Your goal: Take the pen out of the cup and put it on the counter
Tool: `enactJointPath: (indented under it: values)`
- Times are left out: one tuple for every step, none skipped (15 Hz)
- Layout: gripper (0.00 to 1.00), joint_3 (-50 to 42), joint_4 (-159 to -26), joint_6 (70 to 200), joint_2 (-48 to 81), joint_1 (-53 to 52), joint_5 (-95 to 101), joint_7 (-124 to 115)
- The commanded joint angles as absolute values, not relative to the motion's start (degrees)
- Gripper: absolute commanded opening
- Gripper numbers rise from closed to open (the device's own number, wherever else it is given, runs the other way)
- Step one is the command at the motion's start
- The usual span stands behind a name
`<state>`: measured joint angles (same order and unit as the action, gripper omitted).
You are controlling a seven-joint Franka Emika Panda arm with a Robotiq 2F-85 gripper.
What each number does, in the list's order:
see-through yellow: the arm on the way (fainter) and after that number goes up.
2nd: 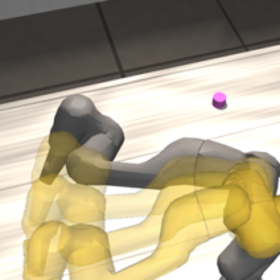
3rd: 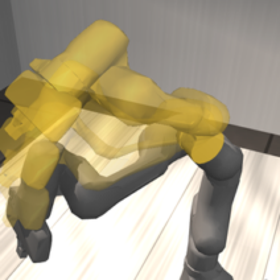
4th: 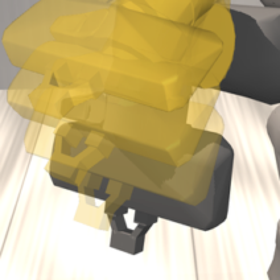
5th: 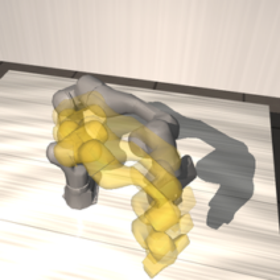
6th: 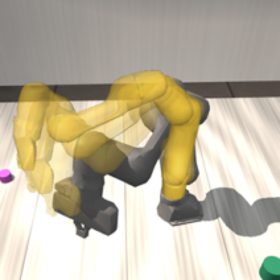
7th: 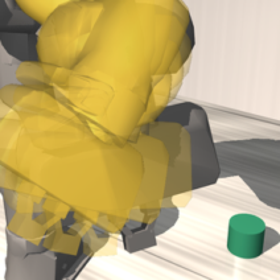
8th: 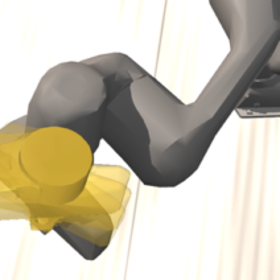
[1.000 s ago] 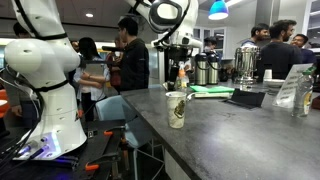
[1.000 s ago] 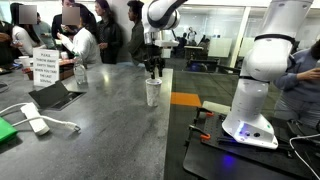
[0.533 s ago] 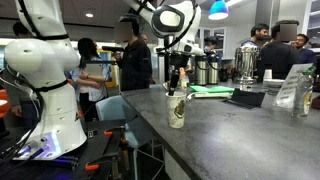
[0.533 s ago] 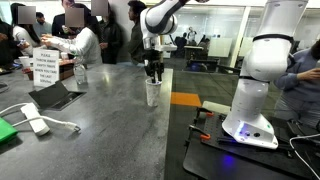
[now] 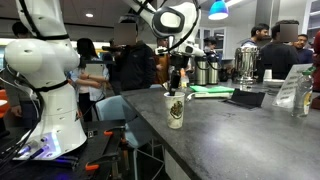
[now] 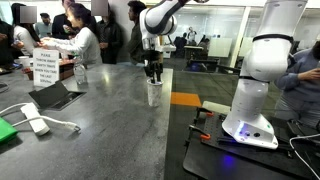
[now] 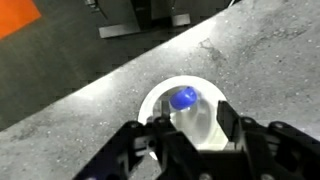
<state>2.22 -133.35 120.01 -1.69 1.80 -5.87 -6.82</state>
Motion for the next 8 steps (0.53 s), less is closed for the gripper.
enactJointPath:
  values:
    - [0.48,1.4,-133.0,120.9,-0.6,1.1,-6.0,-5.8]
    - [0.49,1.4,-133.0,121.2,-0.4,1.2,-5.8,-6.2]
    - [0.46,1.3,-133.0,121.4,-0.2,1.2,-6.1,-6.2]
    - [0.48,1.2,-133.0,121.6,-0.1,1.2,-6.1,-6.2]
    - [0.48,1.1,-132.9,121.9,0.1,1.3,-6.0,-6.3]
    - [0.48,0.9,-132.9,121.8,0.3,1.3,-6.2,-6.4]
    - [0.48,0.8,-132.8,121.6,0.6,1.4,-6.3,-6.7]
    - [0.46,0.6,-132.6,121.2,1.0,1.4,-6.5,-6.9]
